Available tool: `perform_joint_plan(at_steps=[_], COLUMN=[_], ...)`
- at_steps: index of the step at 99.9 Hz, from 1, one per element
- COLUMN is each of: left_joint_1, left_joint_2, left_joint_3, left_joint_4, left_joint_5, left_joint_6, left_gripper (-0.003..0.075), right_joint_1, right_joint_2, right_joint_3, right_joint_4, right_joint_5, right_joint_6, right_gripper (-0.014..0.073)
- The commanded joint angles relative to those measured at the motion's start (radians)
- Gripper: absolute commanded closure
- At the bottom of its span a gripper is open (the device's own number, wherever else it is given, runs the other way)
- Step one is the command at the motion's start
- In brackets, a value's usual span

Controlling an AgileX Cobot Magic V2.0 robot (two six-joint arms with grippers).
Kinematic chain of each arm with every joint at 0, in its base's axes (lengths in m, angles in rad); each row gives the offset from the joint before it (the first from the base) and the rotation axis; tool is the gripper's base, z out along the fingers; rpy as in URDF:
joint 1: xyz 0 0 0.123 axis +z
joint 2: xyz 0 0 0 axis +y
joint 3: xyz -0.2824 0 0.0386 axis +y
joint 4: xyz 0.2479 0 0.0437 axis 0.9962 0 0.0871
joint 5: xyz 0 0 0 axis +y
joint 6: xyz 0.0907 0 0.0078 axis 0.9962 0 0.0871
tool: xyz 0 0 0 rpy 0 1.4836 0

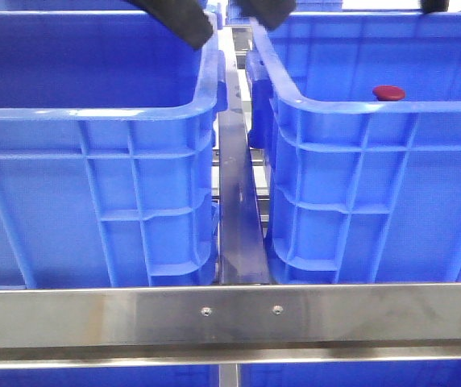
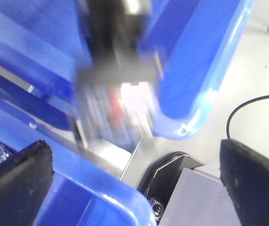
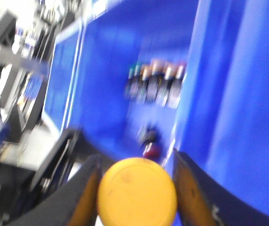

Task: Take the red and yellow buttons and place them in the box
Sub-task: 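Carry the yellow button beside the red one and release it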

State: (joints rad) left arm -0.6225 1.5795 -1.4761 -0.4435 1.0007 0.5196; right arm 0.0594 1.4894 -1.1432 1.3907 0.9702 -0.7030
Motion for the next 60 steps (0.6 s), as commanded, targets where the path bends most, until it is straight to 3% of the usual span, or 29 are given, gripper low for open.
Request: perform_joint_plan(at_steps=[1, 30, 60], left_joint_1=[-0.008, -0.008, -0.008], left_joint_2=[-0.043, -0.044, -0.044], left_joint_3=[-0.046, -0.049, -0.049], left_joint_4=[-0.035, -0.035, -0.035], left_joint_5=[-0.021, -0.028, -0.03], left_joint_6=[-0.001, -0.001, -0.001], left_gripper=[0.0063, 0.0073, 0.0082], right_joint_1=[-0.061, -0.17, -0.17], right_joint_2=[-0.044, -0.04, -0.033], right_joint_3=[-0.062, -0.076, -0.076], right_joint_4=[0.059, 0.036, 0.032], right_joint_5=[0.026, -0.228, -0.633], right_joint_6=[-0.066, -0.181, -0.503], right_gripper=[0.0421, 0.0421, 0.0421])
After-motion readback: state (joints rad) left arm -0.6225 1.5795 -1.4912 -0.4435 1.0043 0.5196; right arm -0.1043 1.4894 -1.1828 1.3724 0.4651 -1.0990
